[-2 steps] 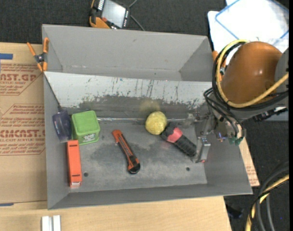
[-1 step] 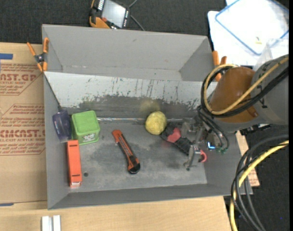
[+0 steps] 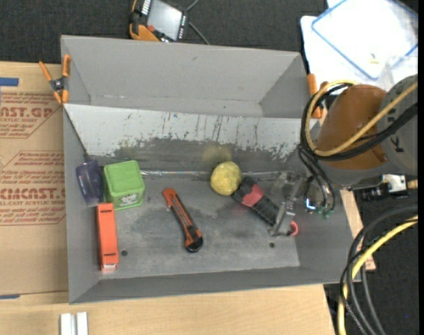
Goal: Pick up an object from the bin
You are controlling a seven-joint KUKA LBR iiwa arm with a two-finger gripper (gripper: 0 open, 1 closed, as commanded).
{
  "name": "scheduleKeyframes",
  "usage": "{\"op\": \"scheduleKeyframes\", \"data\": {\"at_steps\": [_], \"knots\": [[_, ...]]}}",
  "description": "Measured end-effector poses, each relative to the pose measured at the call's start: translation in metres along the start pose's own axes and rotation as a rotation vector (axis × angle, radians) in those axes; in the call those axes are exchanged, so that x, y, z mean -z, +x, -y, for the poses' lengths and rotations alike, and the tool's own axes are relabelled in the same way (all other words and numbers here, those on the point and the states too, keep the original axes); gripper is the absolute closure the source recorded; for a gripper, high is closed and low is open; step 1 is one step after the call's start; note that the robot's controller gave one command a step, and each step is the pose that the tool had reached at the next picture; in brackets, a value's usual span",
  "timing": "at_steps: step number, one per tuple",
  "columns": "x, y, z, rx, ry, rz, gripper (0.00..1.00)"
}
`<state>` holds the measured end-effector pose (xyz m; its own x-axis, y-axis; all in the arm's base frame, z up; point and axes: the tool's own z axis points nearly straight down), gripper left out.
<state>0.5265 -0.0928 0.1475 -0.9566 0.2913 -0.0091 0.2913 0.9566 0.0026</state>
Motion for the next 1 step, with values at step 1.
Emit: {"op": "scheduleKeyframes", "data": {"at_steps": [1], "knots": [[-0.0494, -0.0015, -0.0019, -0.11, 0.001, -0.002, 0.0]]}}
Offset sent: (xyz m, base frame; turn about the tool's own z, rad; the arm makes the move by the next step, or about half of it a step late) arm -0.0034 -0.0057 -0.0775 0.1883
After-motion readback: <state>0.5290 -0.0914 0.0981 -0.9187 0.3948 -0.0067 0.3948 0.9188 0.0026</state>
